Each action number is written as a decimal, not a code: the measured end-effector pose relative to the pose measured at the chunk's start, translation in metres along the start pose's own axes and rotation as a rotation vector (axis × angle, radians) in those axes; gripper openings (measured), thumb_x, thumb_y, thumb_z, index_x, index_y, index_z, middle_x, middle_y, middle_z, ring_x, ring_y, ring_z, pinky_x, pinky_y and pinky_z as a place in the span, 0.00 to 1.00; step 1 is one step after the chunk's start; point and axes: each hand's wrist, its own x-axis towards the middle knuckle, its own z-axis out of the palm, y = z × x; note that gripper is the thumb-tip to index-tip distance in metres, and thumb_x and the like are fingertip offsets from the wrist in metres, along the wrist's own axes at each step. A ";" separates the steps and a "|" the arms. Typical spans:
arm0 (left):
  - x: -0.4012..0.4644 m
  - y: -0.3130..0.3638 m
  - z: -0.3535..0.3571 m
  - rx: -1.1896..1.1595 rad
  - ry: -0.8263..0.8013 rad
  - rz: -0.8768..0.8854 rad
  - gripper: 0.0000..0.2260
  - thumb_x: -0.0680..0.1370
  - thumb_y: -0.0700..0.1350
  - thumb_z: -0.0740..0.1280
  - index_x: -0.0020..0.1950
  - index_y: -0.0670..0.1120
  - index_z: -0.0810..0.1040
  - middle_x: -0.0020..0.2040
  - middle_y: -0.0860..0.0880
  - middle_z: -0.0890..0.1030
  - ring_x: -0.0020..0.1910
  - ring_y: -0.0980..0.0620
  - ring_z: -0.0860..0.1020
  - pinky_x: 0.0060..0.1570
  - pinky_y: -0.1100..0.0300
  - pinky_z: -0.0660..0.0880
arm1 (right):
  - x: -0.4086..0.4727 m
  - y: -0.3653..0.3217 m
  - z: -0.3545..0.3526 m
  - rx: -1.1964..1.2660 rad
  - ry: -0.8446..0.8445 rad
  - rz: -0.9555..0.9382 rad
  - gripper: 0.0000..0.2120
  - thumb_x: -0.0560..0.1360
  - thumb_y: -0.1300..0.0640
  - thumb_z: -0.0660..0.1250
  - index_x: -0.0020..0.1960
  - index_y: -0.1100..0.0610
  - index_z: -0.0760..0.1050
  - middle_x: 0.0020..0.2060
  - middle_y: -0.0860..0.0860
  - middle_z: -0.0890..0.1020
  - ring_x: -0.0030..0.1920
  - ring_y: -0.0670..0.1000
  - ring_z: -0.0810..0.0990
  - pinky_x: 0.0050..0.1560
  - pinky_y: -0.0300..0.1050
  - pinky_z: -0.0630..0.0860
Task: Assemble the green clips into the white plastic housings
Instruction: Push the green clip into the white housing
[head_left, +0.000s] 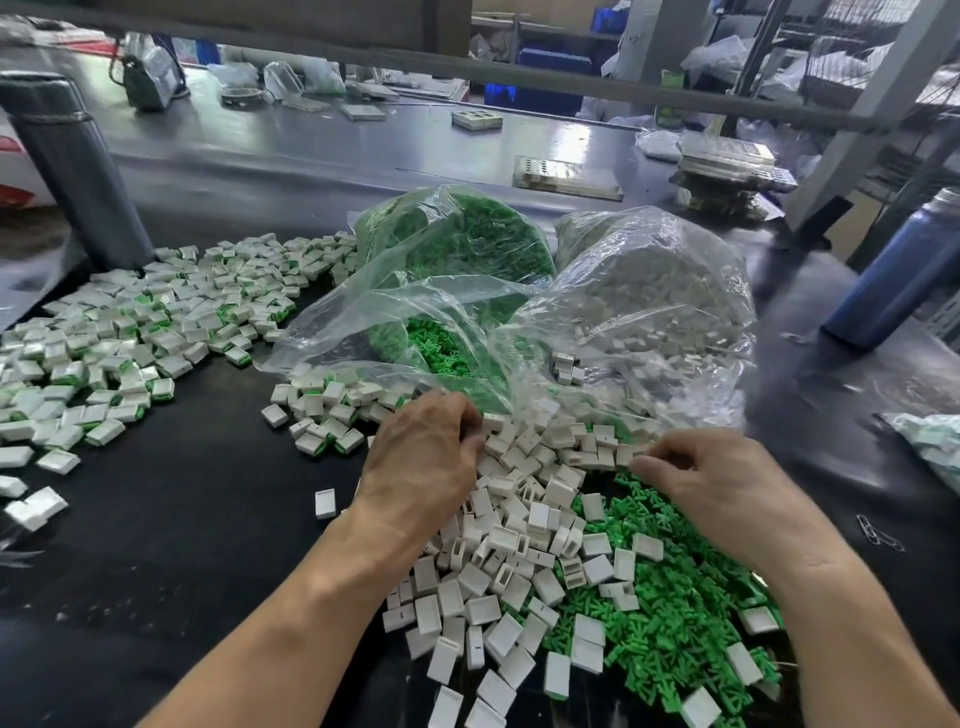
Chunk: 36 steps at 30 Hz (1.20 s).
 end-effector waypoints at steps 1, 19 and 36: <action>0.000 0.000 0.000 0.003 -0.001 -0.002 0.06 0.82 0.50 0.69 0.58 0.53 0.78 0.54 0.55 0.78 0.55 0.54 0.77 0.64 0.51 0.77 | 0.000 0.004 -0.006 -0.052 0.019 0.027 0.11 0.79 0.43 0.72 0.40 0.46 0.82 0.29 0.40 0.82 0.27 0.41 0.78 0.29 0.39 0.70; 0.001 -0.003 0.001 0.011 -0.001 -0.022 0.10 0.82 0.51 0.69 0.62 0.53 0.79 0.56 0.55 0.79 0.56 0.54 0.78 0.65 0.52 0.77 | -0.003 -0.011 0.020 0.129 -0.138 -0.018 0.09 0.74 0.46 0.78 0.51 0.41 0.80 0.45 0.40 0.83 0.45 0.40 0.81 0.41 0.33 0.73; -0.002 -0.003 -0.006 -0.308 0.138 0.045 0.09 0.82 0.45 0.70 0.62 0.51 0.82 0.55 0.56 0.82 0.51 0.61 0.80 0.52 0.69 0.79 | -0.002 -0.009 0.025 -0.025 -0.084 -0.105 0.11 0.79 0.57 0.73 0.46 0.41 0.78 0.49 0.40 0.79 0.48 0.41 0.79 0.50 0.38 0.79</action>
